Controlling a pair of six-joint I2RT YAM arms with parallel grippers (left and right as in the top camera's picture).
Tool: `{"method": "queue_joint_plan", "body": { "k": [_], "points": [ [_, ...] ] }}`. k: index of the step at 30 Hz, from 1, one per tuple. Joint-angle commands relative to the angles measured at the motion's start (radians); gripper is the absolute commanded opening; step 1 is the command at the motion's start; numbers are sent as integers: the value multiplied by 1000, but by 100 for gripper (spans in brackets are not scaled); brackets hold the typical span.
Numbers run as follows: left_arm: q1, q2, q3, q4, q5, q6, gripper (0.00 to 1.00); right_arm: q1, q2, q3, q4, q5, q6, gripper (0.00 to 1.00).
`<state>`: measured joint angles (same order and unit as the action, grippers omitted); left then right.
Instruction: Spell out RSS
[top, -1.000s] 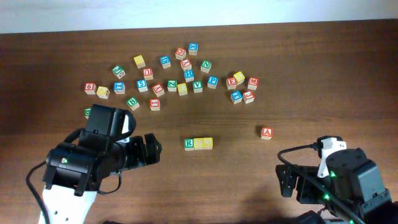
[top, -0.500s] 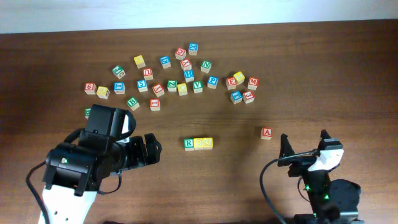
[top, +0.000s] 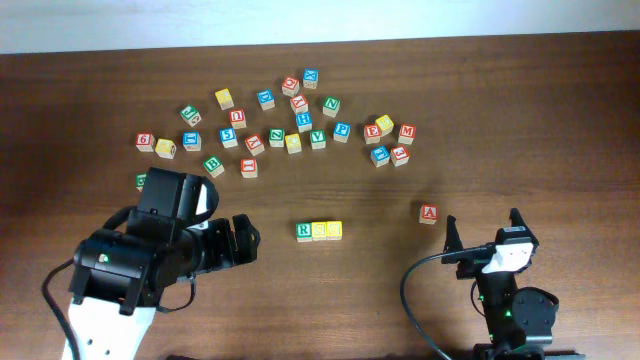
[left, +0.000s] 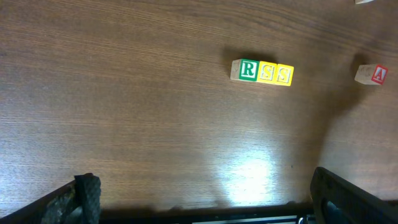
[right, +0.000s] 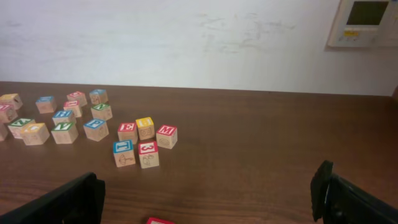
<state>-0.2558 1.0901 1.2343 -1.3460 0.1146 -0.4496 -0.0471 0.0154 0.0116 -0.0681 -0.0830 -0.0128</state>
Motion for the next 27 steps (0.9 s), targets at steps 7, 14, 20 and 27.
{"method": "queue_joint_plan", "body": {
  "k": [7,14,20,27],
  "points": [
    [1,-5,-1,1,-11,2,99,-10,-12,-6,-7,27,28,98],
    [1,-5,-1,1,-11,2,99,-11,-12,-6,-6,27,28,98],
    [1,-5,-1,-2,-16,5,100,-11,-12,-6,-6,27,28,98],
    [171,-257,-208,340,79,420,99,-11,-12,-6,-6,27,28,98]
  ]
}}
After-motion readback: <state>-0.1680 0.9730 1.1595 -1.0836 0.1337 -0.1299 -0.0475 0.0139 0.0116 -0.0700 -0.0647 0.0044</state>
